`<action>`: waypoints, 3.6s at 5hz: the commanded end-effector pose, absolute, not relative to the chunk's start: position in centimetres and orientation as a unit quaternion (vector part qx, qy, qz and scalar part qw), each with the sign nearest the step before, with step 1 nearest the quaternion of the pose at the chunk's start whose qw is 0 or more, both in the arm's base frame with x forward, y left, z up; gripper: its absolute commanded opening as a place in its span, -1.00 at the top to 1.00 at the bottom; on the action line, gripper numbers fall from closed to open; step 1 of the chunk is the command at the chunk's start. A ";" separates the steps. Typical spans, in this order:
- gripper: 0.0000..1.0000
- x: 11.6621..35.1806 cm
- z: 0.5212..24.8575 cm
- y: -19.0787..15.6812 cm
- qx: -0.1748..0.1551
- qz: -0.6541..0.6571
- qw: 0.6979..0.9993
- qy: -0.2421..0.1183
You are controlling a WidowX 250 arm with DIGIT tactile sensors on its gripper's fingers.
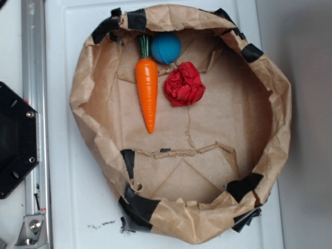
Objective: Grab the blue ball.
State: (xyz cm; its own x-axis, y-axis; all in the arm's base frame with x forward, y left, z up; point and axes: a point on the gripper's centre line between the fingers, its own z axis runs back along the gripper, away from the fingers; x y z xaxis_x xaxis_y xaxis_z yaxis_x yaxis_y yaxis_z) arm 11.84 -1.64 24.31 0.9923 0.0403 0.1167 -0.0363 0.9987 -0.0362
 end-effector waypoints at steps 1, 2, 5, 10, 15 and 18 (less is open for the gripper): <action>-1.00 11.8 24.3 -1.6 -0.017 0.019 0.998 -0.059; -1.00 15.1 22.3 0.2 -0.043 0.061 0.996 -0.055; -1.00 24.2 14.0 3.8 0.032 0.317 0.936 -0.153; -1.00 27.0 9.5 10.3 0.032 0.501 0.850 -0.158; -1.00 26.0 7.6 9.8 0.047 0.591 0.774 -0.220; -1.00 26.9 6.0 8.2 0.042 0.616 0.767 -0.175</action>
State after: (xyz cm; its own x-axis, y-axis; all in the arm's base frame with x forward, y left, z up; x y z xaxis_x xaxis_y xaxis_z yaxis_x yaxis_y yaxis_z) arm 27.36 8.09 5.29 0.1970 0.9263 0.3213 -0.9616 0.2463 -0.1207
